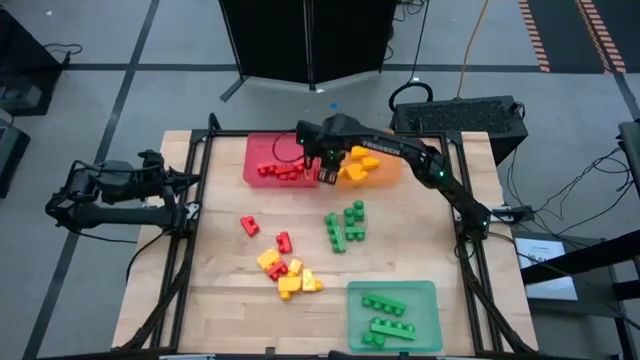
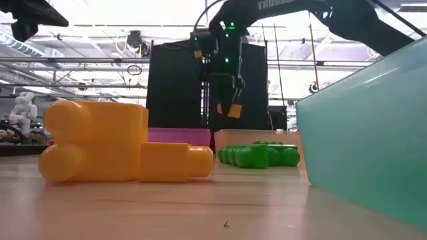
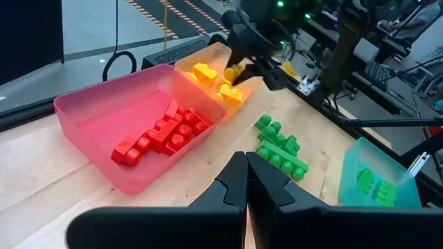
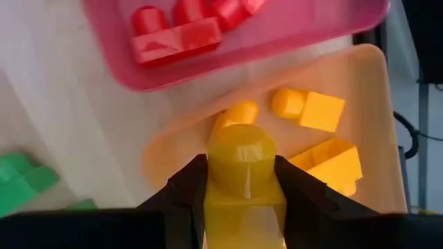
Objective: Sort blocks
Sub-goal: Put the yellow game piece into the orange bin
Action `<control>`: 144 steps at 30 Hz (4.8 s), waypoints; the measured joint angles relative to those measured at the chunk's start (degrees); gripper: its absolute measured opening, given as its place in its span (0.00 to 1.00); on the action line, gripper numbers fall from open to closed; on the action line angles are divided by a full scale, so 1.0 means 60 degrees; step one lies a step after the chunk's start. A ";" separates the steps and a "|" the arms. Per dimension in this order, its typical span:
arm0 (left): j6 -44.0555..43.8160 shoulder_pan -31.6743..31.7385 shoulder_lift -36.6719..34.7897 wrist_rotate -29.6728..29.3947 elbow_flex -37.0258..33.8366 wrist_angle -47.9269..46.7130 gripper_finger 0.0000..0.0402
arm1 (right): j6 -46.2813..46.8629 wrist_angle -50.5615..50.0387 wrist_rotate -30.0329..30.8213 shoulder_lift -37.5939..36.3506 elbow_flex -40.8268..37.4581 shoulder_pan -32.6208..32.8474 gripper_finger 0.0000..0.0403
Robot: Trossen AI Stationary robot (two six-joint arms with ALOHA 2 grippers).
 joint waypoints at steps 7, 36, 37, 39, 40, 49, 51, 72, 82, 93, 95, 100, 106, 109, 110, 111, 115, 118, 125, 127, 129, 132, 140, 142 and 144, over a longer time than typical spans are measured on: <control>0.0007 -0.0002 0.0003 0.0000 -0.0002 0.0000 0.00 | 0.0907 -0.0199 -0.0701 -0.0007 0.0012 -0.0492 0.57; 0.0018 -0.0002 0.0000 -0.0069 -0.0001 -0.0004 0.00 | 0.1317 0.4259 -0.3994 0.0576 0.0070 0.4898 0.83; 0.0018 0.0001 0.0000 -0.0069 -0.0002 -0.0004 0.00 | 0.1558 0.4394 -0.3997 0.0683 0.0070 0.5034 0.83; 0.0017 -0.0001 0.0000 -0.0069 0.0000 -0.0006 0.00 | 0.2023 0.4588 -0.3992 0.0916 0.0070 0.5288 0.83; 0.0015 -0.0001 0.0004 -0.0069 0.0000 -0.0007 0.00 | 0.2218 0.4623 -0.4011 0.1021 0.0070 0.5401 0.83; -0.0247 0.0001 0.0000 -0.0055 -0.0002 -0.0011 0.00 | 0.2989 0.5088 -0.2054 0.1386 0.0069 0.5956 0.83; -0.0251 -0.0002 0.0004 -0.0055 0.0000 -0.0007 0.00 | 0.3205 0.5339 -0.2086 0.1642 0.0066 0.5988 0.83; -0.0539 0.0009 0.0004 0.0102 -0.0001 -0.0073 0.00 | 0.5332 0.4793 -0.1531 0.2421 0.0075 0.6249 0.62; -0.0750 0.0009 0.0004 0.0100 -0.0002 -0.0076 0.00 | 0.4720 0.3885 -0.1239 0.0593 0.0066 0.6035 0.62; -0.0754 0.0009 0.0004 0.0102 -0.0002 -0.0073 0.00 | 0.3186 0.0134 0.1414 -0.1679 0.0067 0.3627 0.62; -0.0754 0.0009 0.0004 0.0106 -0.0002 -0.0076 0.00 | 0.3009 -0.0235 0.1472 -0.1881 0.0063 0.2989 0.62; -0.0754 0.0009 0.0004 0.0164 -0.0002 -0.0080 0.00 | 0.2772 -0.0726 0.1472 -0.1974 0.0065 0.1355 0.62; -0.0747 0.0009 0.0004 0.0208 -0.0002 -0.0258 0.00 | 0.2480 0.0360 0.0744 -0.1880 -0.0286 0.0007 0.62; -0.0747 0.0009 0.0004 0.0212 -0.0002 -0.0627 0.00 | 0.2704 0.0873 0.0119 -0.1846 -0.0770 -0.0623 0.62; -0.0747 0.0009 0.0004 0.0211 -0.0002 -0.0728 0.00 | 0.2807 0.1027 0.0034 -0.1840 -0.0967 -0.0786 0.62; -0.0747 0.0009 0.0004 0.0215 -0.0002 -0.0803 0.00 | 0.2954 0.1194 -0.0030 -0.1843 -0.1173 -0.0904 0.62; -0.0743 0.0009 0.0004 0.0215 -0.0002 -0.0993 0.00 | 0.3603 0.1496 -0.0659 -0.1838 -0.2006 -0.1228 0.62; -0.0736 0.0009 0.0004 0.0204 -0.0001 -0.1100 0.00 | 0.4110 0.1655 -0.1098 -0.1843 -0.2504 -0.1409 0.62; -0.0667 0.0009 0.0004 0.0146 -0.0002 -0.1093 0.00 | 0.4459 0.1836 -0.1074 -0.1847 -0.3294 -0.1547 0.84; -0.0663 0.0009 0.0004 0.0131 -0.0002 -0.1089 0.00 | 0.4505 0.1784 -0.1085 -0.1847 -0.3335 -0.1566 0.91; -0.0659 0.0009 0.0004 0.0114 -0.0002 -0.1086 0.00 | 0.4532 0.1778 -0.1079 -0.1847 -0.3298 -0.1575 0.94; -0.0658 0.0009 0.0004 0.0064 -0.0002 -0.1082 0.00 | 0.4316 0.1721 -0.1242 -0.1857 -0.2916 -0.1519 0.93; -0.0664 0.0009 0.0002 0.0006 -0.0002 -0.1075 0.00 | 0.3195 0.1424 -0.2057 -0.2157 -0.0776 -0.0541 0.89; -0.0678 0.0009 0.0004 -0.0004 -0.0002 -0.1075 0.00 | 0.3200 0.1233 -0.2063 -0.2157 -0.0389 -0.0216 0.89; -0.0678 0.0009 0.0004 -0.0004 -0.0001 -0.1072 0.00 | 0.2905 0.1066 -0.2296 -0.2251 -0.0258 0.0387 0.89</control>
